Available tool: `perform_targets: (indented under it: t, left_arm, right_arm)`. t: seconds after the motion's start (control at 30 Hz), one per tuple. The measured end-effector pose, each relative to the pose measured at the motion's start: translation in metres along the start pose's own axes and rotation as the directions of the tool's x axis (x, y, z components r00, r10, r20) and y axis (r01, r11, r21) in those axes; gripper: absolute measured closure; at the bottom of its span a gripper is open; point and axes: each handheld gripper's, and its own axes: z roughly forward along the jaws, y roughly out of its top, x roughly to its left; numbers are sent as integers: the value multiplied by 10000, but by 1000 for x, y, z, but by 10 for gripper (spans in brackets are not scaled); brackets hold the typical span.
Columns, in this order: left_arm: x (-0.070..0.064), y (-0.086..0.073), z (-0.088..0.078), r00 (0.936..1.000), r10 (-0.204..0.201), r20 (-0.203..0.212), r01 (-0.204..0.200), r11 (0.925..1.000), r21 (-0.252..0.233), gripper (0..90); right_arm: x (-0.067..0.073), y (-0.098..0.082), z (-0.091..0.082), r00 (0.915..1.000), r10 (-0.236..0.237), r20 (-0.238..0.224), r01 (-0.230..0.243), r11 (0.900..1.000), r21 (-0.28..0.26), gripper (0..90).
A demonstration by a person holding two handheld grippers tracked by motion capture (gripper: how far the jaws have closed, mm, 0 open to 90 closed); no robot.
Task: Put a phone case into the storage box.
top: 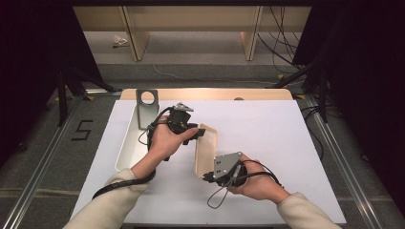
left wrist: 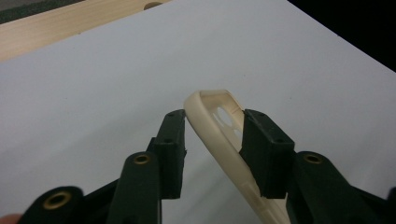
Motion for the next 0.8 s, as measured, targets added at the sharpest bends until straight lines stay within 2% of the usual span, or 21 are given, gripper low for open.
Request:
perform_targets:
  t: [0.13, 0.4, 0.67, 0.8]
  left_arm:
    - [2, 0, 0, 9992, -404, 24, 404, 9992, 70, 642]
    - [-1, 0, -5, 9953, -925, 279, 932, 9953, -268, 747]
    - [-10, 4, -12, 9891, -1241, 792, 1296, 9892, -690, 821]
    - [-12, 6, -14, 9881, -1236, 919, 1308, 9884, -776, 830]
  right_arm:
    - [0, 0, 1, 10000, -33, -32, 33, 10000, 32, 882]
    - [1, -1, 6, 9999, -142, -74, 144, 9995, 268, 884]
    - [1, -3, 10, 9998, -192, 20, 191, 9986, 500, 884]
    - [0, -4, 9, 9999, -145, 61, 142, 9985, 536, 882]
